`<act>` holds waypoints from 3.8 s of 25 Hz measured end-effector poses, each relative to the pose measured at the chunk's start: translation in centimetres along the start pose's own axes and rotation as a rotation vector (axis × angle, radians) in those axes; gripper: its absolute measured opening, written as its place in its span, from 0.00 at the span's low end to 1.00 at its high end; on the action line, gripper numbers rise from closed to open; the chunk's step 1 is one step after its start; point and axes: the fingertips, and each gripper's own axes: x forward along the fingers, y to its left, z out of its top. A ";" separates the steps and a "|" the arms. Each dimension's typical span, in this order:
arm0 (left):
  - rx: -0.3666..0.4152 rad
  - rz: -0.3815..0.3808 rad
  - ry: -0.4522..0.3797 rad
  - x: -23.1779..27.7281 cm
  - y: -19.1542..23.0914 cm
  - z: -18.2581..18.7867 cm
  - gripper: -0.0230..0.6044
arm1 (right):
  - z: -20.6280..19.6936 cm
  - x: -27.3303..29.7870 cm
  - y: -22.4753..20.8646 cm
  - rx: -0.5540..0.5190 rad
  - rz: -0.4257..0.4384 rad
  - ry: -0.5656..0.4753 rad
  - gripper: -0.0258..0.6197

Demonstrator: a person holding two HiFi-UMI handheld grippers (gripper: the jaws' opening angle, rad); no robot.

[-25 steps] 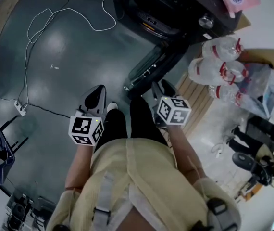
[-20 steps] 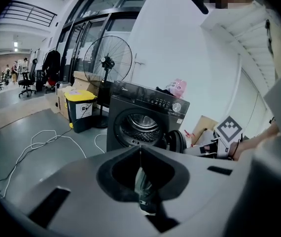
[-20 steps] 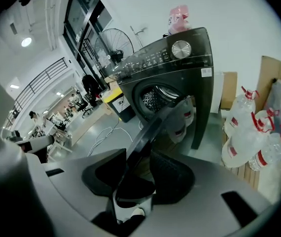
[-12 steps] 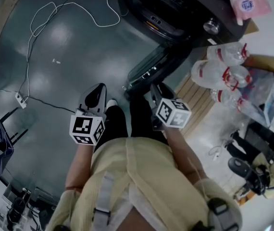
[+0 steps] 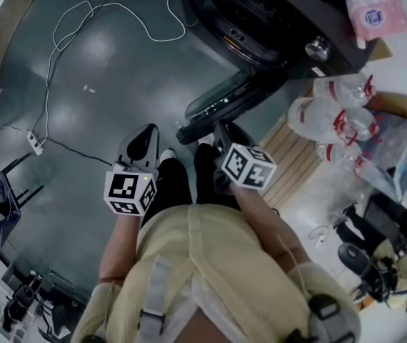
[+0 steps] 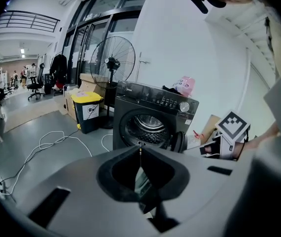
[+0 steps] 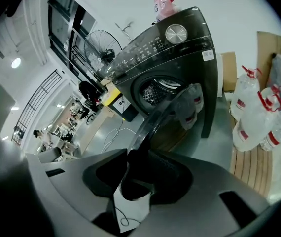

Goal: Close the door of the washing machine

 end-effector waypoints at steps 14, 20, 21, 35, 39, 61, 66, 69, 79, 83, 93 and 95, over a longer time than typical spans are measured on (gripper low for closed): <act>-0.001 0.092 -0.038 0.4 0.6 2.5 0.02 | 2.5 3.4 2.3 0.061 0.049 0.027 0.21; -0.005 0.090 -0.054 1.2 1.7 3.3 0.02 | 3.4 4.6 3.3 0.081 0.060 0.030 0.21; -0.006 0.087 -0.055 1.5 1.8 3.4 0.02 | 3.5 4.7 3.4 0.083 0.060 0.029 0.21; 0.021 0.004 -0.056 5.4 5.9 6.5 0.02 | 6.2 7.5 4.9 0.175 0.032 -0.007 0.21; 0.027 -0.016 -0.037 6.2 7.4 7.2 0.02 | 7.2 8.4 5.5 0.206 0.015 -0.026 0.21; 0.115 -0.168 -0.005 11.4 10.9 11.7 0.02 | 15.1 13.8 7.3 0.342 -0.062 -0.174 0.21; 0.128 -0.181 0.003 12.0 11.0 11.9 0.02 | 16.7 14.7 7.3 0.335 -0.075 -0.214 0.20; 0.123 -0.188 0.000 12.7 11.0 12.1 0.02 | 17.7 15.1 7.1 0.338 -0.082 -0.234 0.20; 0.127 -0.184 0.004 14.3 12.0 13.2 0.02 | 20.2 16.4 6.8 0.332 -0.108 -0.256 0.20; 0.127 -0.187 0.016 14.5 12.2 13.0 0.02 | 21.3 17.0 6.6 0.299 -0.117 -0.268 0.19; 0.149 -0.186 -0.003 15.0 12.8 14.3 0.02 | 21.9 18.1 1.1 0.468 -0.237 -0.265 0.09; 0.148 -0.180 -0.009 15.0 13.3 14.6 0.02 | 22.5 18.1 1.1 0.444 -0.242 -0.266 0.09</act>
